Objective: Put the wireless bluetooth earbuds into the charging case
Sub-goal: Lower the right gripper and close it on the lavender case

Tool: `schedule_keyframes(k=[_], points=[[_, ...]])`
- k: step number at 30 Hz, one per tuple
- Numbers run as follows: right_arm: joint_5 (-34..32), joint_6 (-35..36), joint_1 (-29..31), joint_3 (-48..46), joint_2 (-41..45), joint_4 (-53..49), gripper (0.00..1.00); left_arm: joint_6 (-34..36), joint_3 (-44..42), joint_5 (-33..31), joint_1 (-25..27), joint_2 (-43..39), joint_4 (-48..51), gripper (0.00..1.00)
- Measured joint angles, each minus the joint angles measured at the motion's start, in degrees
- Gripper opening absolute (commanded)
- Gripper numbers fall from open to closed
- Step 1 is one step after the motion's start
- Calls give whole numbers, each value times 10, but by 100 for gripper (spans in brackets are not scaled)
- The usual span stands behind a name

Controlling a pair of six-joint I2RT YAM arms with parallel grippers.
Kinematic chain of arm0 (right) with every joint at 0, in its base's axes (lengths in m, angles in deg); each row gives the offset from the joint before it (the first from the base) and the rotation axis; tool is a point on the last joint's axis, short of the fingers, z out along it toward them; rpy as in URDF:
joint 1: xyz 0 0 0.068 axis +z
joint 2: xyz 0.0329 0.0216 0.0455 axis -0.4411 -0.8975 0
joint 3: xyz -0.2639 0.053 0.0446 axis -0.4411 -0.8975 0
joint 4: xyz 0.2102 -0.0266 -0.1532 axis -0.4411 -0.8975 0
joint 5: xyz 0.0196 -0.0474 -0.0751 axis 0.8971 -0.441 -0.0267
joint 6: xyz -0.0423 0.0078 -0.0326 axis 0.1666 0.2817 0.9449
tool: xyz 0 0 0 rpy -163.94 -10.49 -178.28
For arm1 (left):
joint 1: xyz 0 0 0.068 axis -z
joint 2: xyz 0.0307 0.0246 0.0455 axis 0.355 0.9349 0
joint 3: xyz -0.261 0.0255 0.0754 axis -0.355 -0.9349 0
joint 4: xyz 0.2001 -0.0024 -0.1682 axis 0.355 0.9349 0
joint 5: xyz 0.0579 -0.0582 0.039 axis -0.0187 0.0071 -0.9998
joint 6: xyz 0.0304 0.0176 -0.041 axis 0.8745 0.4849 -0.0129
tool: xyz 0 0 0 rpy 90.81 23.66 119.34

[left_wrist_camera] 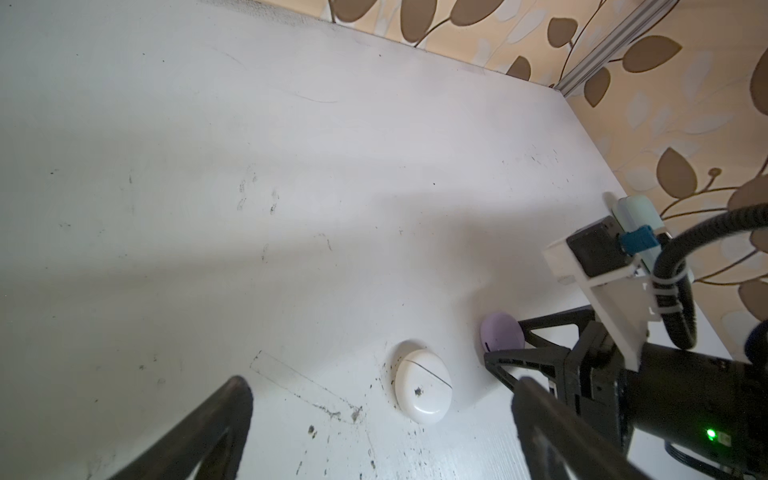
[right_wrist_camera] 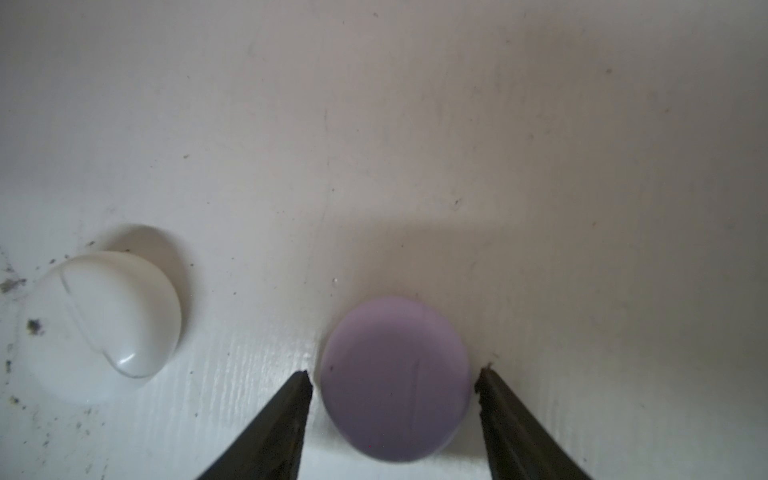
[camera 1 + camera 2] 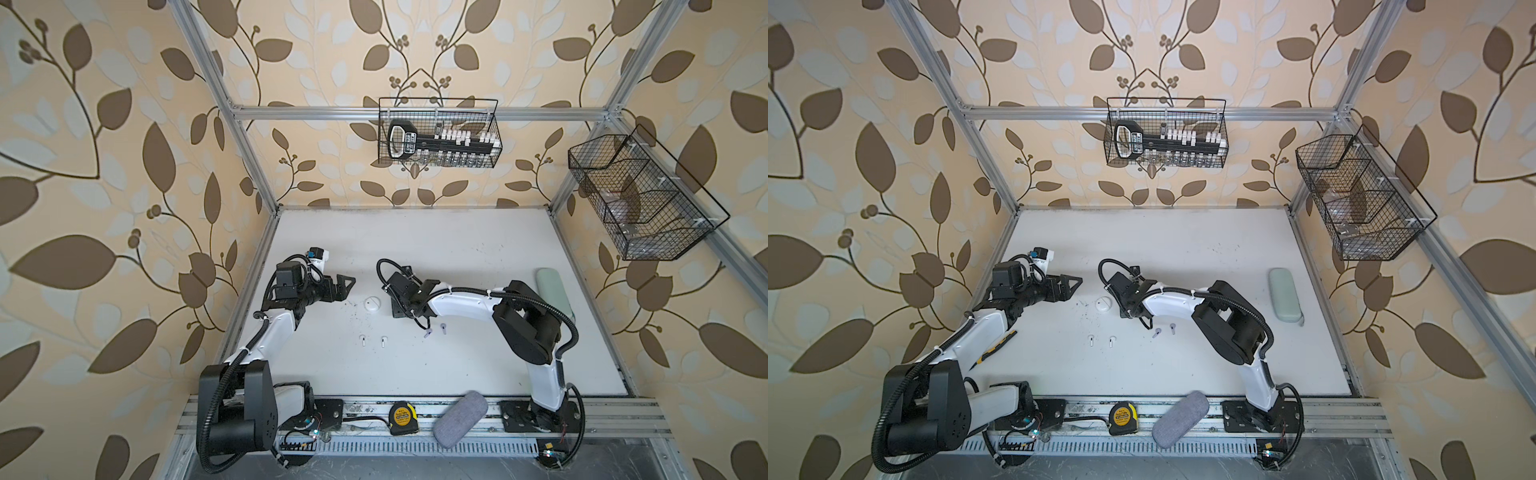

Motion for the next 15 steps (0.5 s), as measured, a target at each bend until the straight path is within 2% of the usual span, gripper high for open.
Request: schedule_keyframes(k=[15], points=[[-5, 0, -2, 21, -16, -11, 61, 12, 0, -11, 0, 0, 3, 99]])
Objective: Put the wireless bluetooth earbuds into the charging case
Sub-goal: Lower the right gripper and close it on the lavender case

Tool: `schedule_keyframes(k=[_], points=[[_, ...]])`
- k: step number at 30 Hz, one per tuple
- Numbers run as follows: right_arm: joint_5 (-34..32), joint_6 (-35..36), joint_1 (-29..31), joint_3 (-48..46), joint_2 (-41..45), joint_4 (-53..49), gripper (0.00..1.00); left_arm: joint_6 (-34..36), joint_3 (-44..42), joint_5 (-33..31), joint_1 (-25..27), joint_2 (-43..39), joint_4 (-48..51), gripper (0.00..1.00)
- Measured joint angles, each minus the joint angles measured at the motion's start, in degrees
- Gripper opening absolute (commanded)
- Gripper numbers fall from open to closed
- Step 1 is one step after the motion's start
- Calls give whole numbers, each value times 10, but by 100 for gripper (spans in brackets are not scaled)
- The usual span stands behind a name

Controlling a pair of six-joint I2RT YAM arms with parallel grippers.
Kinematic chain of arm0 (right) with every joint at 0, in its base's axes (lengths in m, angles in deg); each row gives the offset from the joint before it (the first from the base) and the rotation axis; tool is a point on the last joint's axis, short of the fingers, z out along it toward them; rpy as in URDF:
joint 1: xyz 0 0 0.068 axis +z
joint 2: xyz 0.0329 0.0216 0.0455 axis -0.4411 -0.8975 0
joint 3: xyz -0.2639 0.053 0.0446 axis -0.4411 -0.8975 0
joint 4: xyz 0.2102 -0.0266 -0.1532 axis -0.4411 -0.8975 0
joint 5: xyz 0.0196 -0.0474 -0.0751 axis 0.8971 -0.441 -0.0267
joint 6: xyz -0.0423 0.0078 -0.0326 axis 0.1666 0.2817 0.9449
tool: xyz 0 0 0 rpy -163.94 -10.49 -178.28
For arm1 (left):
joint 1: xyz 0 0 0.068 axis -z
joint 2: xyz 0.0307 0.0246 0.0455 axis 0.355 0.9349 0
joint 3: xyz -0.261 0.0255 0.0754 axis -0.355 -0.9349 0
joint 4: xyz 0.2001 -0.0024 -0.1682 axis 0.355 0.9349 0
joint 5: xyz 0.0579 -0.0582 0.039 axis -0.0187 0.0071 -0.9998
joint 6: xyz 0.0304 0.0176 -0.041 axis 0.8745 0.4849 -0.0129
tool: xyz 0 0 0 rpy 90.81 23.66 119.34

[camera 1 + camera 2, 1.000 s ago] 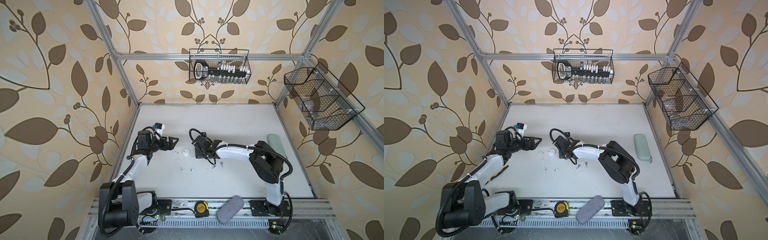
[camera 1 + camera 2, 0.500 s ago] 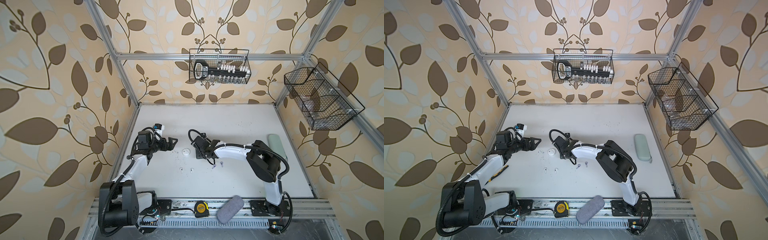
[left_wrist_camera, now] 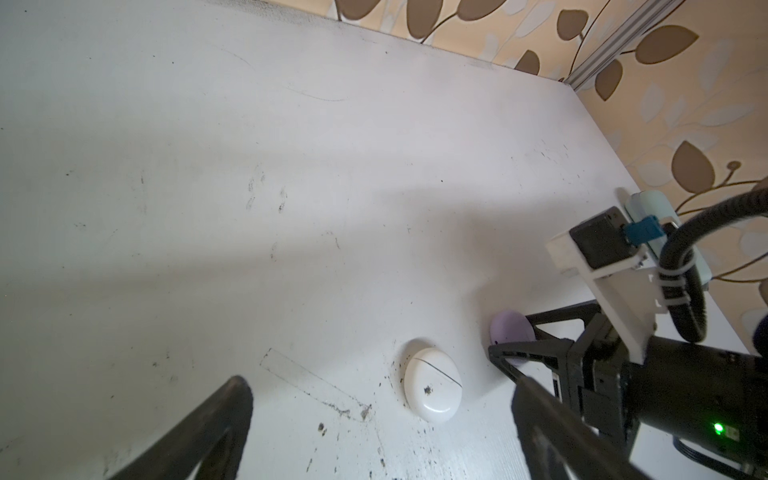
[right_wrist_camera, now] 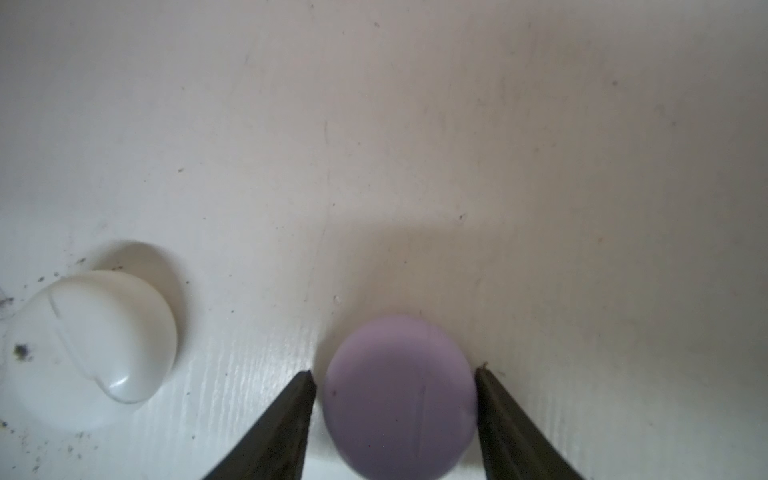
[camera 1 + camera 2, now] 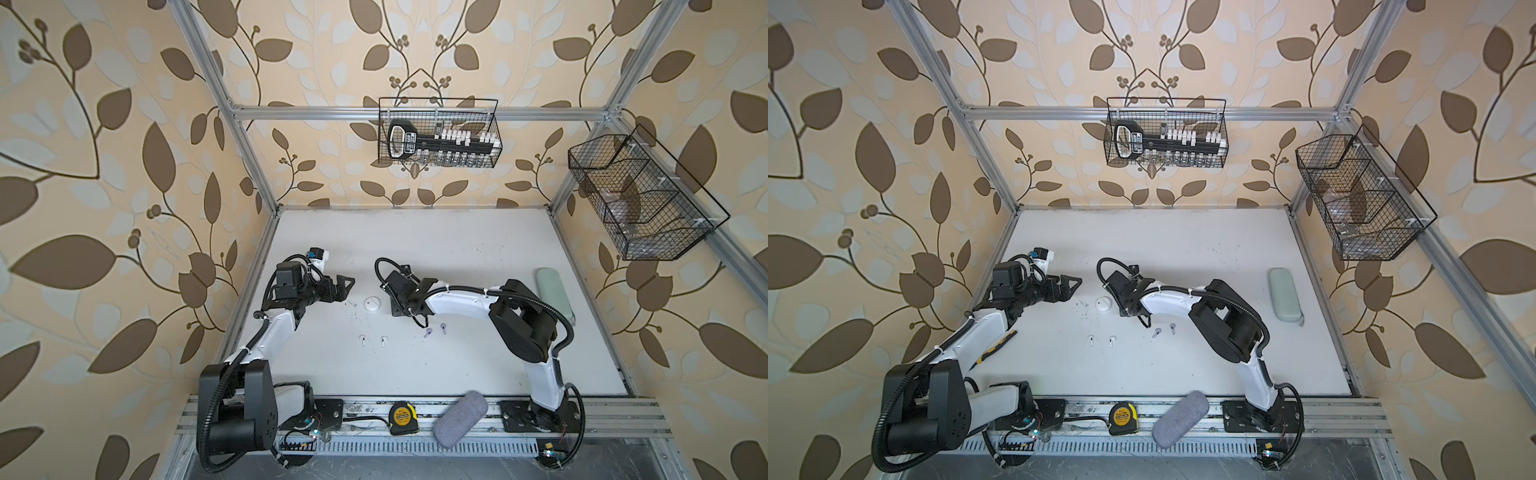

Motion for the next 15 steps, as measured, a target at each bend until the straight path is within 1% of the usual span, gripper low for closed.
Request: schedule_keyframes(k=[11, 15], points=[[-12, -2, 0, 20, -13, -22, 56, 0, 0, -2, 0, 6, 2, 99], [-17, -3, 1, 28, -17, -31, 51, 0, 0, -6, 0, 8, 4, 99]])
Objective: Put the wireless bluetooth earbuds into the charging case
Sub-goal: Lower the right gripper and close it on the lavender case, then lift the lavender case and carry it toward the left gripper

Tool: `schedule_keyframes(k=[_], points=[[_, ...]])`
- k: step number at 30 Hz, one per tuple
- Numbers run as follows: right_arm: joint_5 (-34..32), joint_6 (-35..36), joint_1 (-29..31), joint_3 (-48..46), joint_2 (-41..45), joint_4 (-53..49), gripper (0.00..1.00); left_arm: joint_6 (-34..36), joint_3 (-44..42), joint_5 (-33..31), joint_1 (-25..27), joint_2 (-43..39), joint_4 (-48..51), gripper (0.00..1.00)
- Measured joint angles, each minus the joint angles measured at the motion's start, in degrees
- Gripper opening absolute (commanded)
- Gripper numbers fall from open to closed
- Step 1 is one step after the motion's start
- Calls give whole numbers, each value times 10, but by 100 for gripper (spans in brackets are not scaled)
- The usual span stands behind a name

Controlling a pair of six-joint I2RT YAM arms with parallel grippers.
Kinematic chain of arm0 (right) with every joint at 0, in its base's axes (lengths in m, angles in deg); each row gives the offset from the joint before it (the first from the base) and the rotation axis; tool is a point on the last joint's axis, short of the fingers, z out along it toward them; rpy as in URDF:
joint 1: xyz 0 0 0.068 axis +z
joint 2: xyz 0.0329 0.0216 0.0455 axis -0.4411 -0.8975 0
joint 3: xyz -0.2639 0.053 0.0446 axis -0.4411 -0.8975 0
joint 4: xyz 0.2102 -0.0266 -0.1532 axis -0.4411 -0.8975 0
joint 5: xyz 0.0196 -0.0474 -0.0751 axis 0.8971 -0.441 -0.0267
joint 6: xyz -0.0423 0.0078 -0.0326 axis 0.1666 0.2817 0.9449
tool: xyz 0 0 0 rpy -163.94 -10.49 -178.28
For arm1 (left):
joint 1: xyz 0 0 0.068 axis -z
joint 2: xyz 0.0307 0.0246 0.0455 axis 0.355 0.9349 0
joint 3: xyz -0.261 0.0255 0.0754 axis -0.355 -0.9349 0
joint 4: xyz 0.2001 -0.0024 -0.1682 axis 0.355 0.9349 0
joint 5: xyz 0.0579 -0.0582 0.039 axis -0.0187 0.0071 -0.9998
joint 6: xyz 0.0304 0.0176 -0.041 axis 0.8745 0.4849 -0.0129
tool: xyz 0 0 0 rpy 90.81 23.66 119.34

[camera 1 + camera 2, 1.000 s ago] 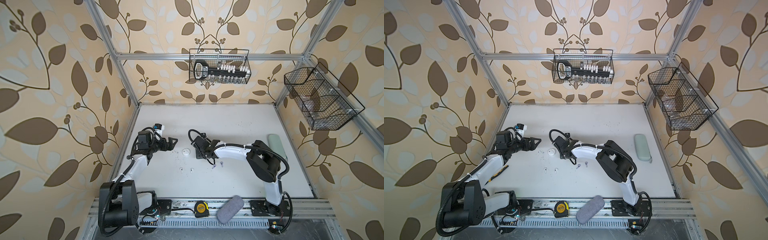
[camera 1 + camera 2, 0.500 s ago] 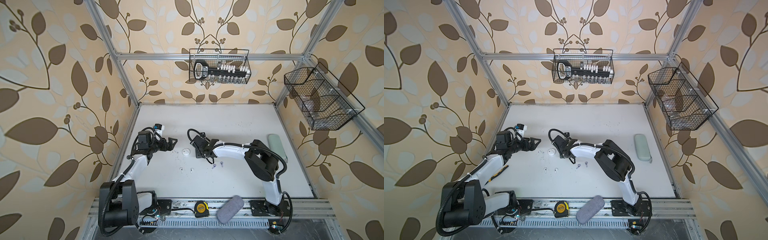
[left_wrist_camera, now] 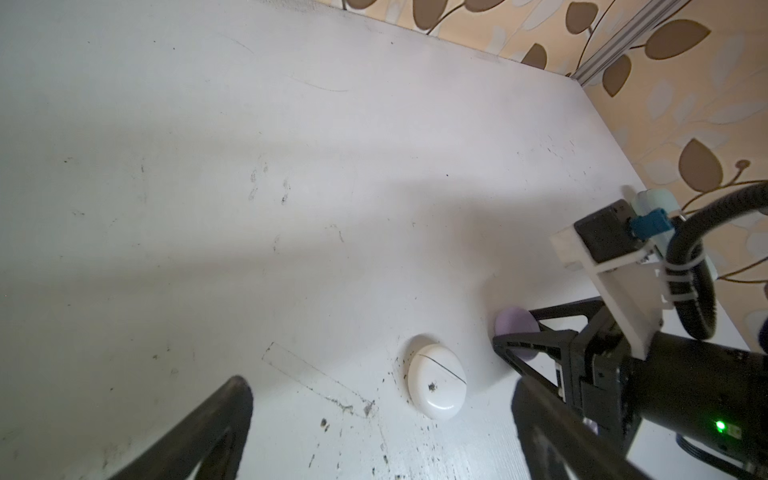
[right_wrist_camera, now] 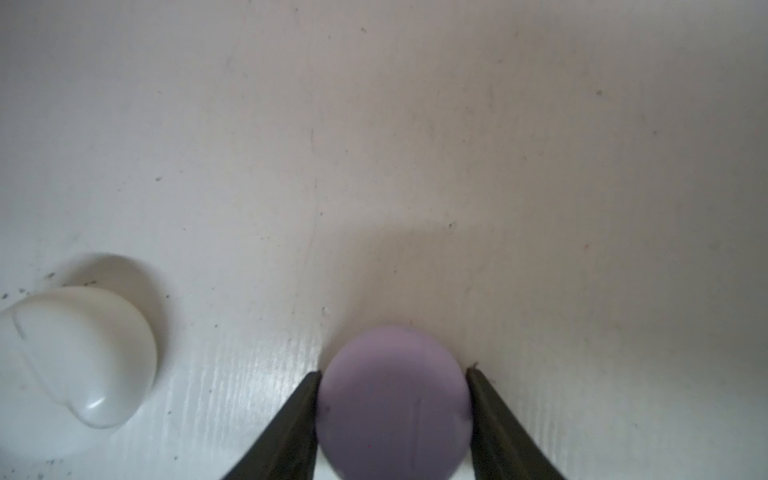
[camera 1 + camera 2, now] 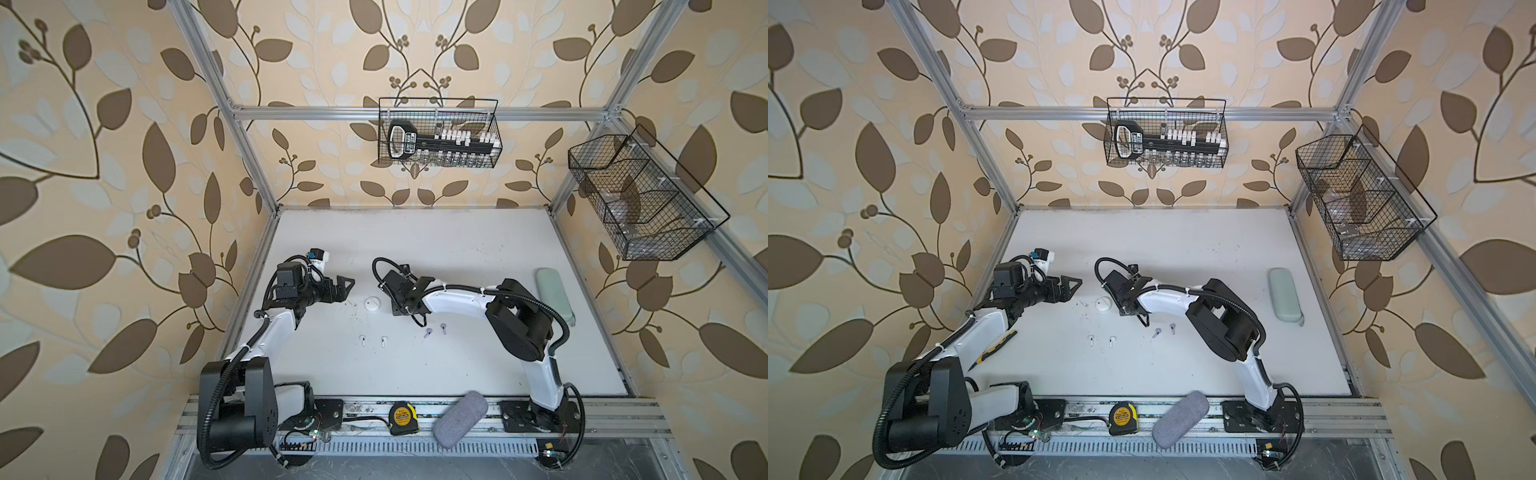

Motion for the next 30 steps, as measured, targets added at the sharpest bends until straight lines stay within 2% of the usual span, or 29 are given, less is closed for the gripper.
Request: schedule_keyframes(k=[3, 10, 15, 23, 30], points=[[-2, -2, 1, 2, -1, -3, 48, 0, 0, -8, 0, 0, 3, 99], [-4, 0, 3, 2, -1, -4, 32, 1, 15, -10, 0, 9, 21, 99], [1, 31, 3, -19, 10, 25, 20, 14, 44, 5, 1, 15, 54, 99], [9, 103, 9, -104, 95, 72, 17, 49, 108, 40, 37, 15, 145, 99], [24, 205, 38, -194, 208, 143, 14, 84, 158, 90, 68, 11, 233, 99]])
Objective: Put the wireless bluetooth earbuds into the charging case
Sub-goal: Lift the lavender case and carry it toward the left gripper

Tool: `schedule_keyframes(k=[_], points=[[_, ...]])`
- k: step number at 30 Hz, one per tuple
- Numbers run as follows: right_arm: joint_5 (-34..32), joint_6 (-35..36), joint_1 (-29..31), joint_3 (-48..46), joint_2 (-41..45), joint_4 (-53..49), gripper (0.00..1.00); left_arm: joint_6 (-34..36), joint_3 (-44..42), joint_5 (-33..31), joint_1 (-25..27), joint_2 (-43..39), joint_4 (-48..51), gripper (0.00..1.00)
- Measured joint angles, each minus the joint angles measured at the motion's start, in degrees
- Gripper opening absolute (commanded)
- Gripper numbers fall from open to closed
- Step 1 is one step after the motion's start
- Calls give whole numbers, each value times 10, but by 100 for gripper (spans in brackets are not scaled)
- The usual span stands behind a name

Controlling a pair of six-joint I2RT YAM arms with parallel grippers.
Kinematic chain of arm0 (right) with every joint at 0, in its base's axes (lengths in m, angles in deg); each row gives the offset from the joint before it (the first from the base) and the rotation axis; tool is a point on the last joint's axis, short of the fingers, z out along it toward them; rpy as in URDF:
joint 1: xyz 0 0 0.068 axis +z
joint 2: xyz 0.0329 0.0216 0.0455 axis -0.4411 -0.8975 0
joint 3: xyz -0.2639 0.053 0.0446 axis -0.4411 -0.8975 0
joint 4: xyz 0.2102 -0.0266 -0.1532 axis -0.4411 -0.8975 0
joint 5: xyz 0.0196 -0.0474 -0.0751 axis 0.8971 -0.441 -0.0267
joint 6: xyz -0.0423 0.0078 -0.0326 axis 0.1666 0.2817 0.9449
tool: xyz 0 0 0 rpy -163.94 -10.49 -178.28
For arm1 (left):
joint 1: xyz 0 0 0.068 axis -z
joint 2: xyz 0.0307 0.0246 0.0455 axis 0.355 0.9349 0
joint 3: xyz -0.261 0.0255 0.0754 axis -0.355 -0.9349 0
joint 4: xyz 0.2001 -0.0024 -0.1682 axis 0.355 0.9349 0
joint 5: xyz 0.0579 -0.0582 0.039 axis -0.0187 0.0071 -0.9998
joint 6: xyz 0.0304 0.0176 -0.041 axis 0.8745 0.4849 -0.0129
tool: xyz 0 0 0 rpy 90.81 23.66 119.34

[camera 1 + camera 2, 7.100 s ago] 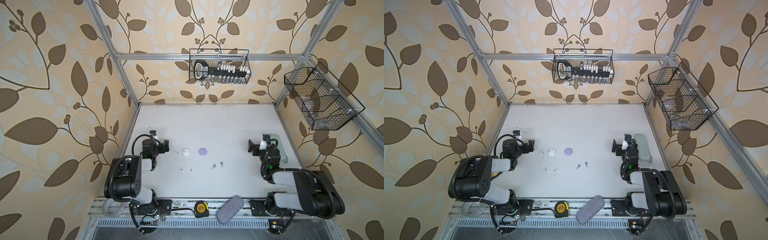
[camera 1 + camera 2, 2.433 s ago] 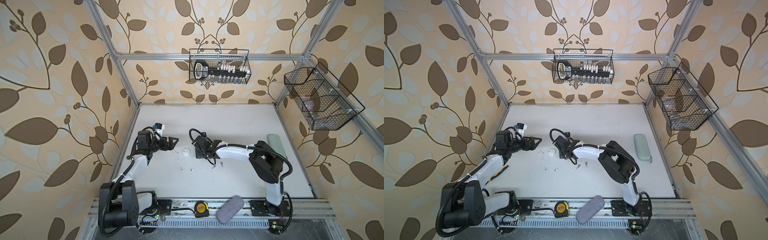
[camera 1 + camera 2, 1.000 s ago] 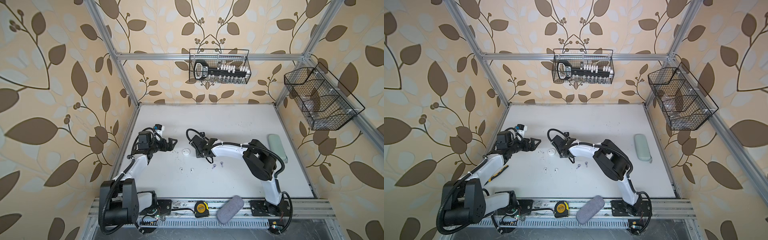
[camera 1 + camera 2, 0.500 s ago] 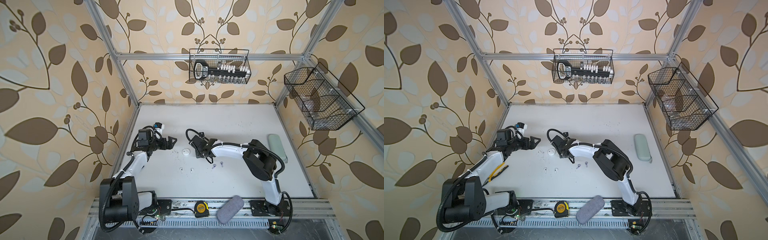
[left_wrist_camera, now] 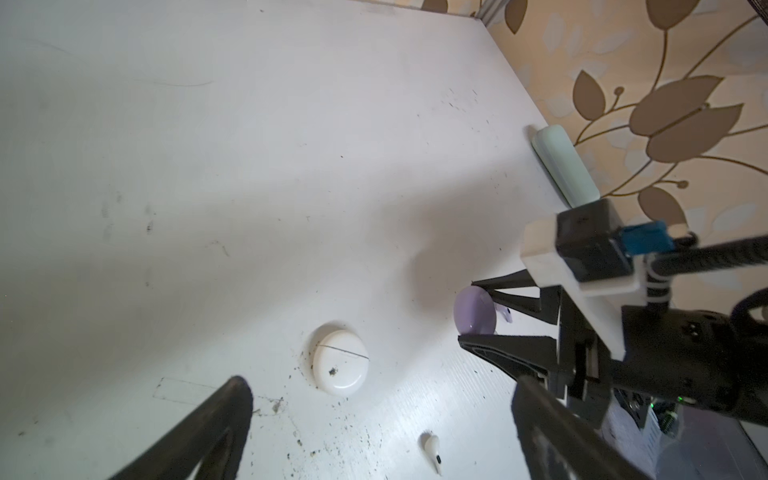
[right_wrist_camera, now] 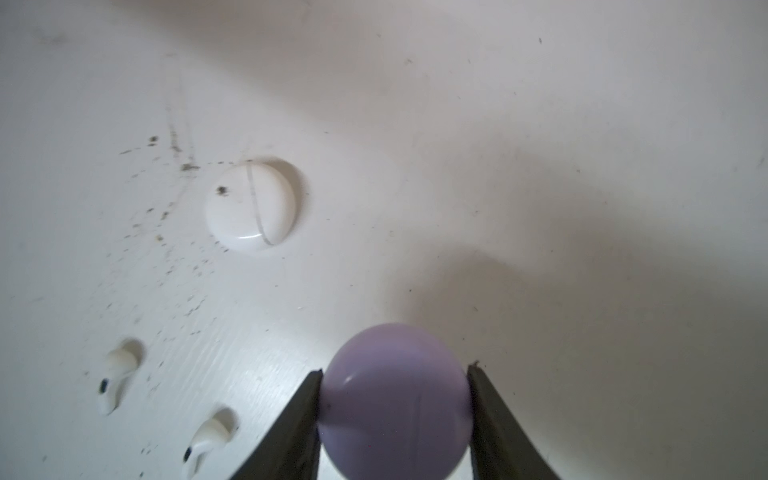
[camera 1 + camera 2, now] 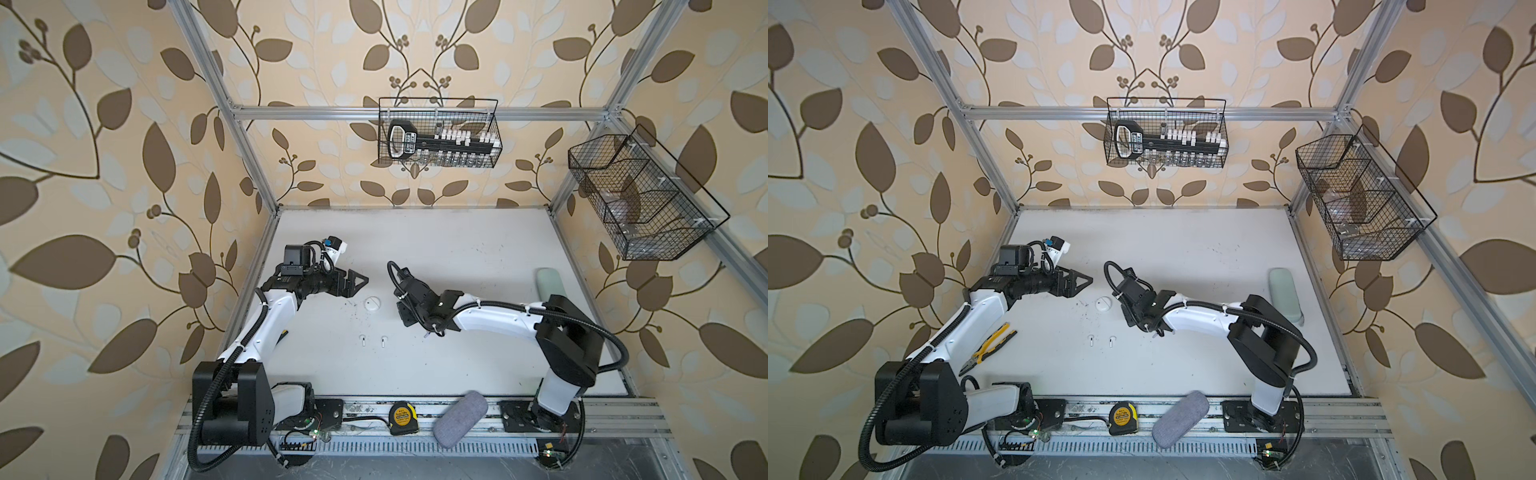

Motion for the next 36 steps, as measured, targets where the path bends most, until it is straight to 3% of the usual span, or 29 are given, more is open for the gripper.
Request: schedule_keyframes(k=[10, 18, 23, 36], points=[[-8, 87, 47, -68, 153, 48, 13, 58, 102, 52, 78, 1, 160, 99], [-56, 115, 70, -68, 230, 45, 13, 54, 127, 76, 127, 5, 206, 99], [-79, 120, 84, -68, 240, 36, 13, 27, 127, 83, 148, 6, 200, 97], [-91, 120, 108, -68, 234, 23, 12, -7, 130, 86, 207, 39, 202, 78]])
